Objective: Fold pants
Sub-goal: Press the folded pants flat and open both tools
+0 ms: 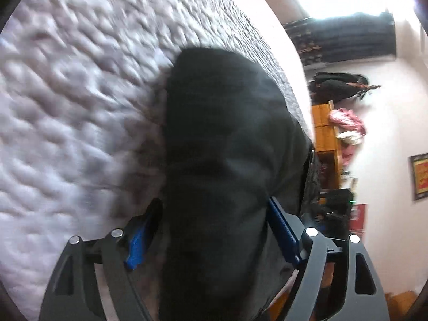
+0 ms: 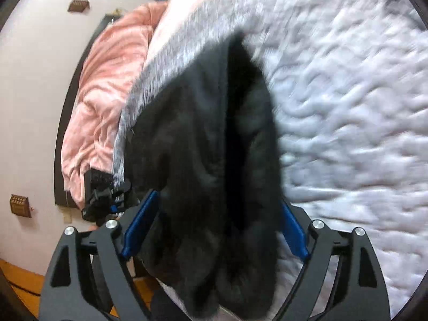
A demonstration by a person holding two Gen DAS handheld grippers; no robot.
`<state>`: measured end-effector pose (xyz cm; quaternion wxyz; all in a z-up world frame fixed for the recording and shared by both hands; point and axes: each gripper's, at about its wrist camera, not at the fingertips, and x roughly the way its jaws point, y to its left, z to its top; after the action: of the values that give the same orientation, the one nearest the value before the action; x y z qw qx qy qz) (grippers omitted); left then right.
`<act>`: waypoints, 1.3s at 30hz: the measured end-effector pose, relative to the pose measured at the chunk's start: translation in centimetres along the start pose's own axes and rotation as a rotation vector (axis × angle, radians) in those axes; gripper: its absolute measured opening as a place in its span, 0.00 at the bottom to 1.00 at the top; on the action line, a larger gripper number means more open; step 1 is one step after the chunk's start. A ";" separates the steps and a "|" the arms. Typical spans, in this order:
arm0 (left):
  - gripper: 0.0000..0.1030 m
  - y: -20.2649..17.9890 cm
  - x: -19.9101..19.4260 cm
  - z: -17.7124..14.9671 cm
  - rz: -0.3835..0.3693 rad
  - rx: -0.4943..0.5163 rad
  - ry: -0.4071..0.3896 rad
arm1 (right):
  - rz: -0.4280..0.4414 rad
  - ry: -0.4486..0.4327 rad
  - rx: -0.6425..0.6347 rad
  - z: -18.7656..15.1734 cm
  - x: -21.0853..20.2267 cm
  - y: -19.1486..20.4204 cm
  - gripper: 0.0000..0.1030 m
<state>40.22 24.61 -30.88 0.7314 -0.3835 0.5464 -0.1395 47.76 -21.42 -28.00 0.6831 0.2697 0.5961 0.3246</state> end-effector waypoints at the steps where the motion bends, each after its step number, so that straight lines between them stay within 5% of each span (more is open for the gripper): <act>1: 0.78 -0.8 -1.4 0.1 0.065 0.056 -0.036 | -0.052 -0.071 -0.014 0.2 -2.2 0.2 0.83; 3: 0.79 -2.8 -4.3 0.5 0.185 0.159 -0.152 | -0.096 -0.157 -0.043 0.7 -4.7 1.0 0.84; 7: 0.84 -5.5 -6.2 2.8 0.191 0.176 -0.243 | -0.042 -0.187 -0.145 2.7 -5.8 5.6 0.84; 10: 0.84 -8.2 -2.5 4.9 0.236 0.179 -0.200 | -0.013 -0.110 -0.139 4.6 -2.1 7.0 0.84; 14: 0.84 -7.0 1.5 6.5 0.332 0.154 -0.108 | -0.091 -0.049 -0.058 6.7 2.3 5.0 0.77; 17: 0.86 -6.0 2.4 6.8 0.322 0.111 -0.090 | -0.090 -0.049 0.010 7.2 3.0 3.5 0.77; 21: 0.81 -6.4 0.0 5.2 0.279 0.117 -0.141 | -0.010 -0.083 -0.021 5.3 0.4 5.2 0.80; 26: 0.83 -7.3 -5.4 -2.1 0.253 0.183 -0.257 | 0.066 -0.138 -0.060 -1.5 -4.1 6.0 0.83; 31: 0.82 -5.2 -3.4 -7.7 0.328 0.172 -0.186 | 0.042 -0.119 0.020 -4.8 -3.0 2.8 0.81; 39: 0.86 -3.2 -2.2 -8.7 0.309 0.104 -0.175 | -0.002 -0.128 0.021 -5.1 -2.7 3.2 0.81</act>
<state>32.20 20.24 -28.04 0.8078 -0.2673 0.5250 -0.0196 42.10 -21.51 -24.54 0.7173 0.2965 0.5549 0.2995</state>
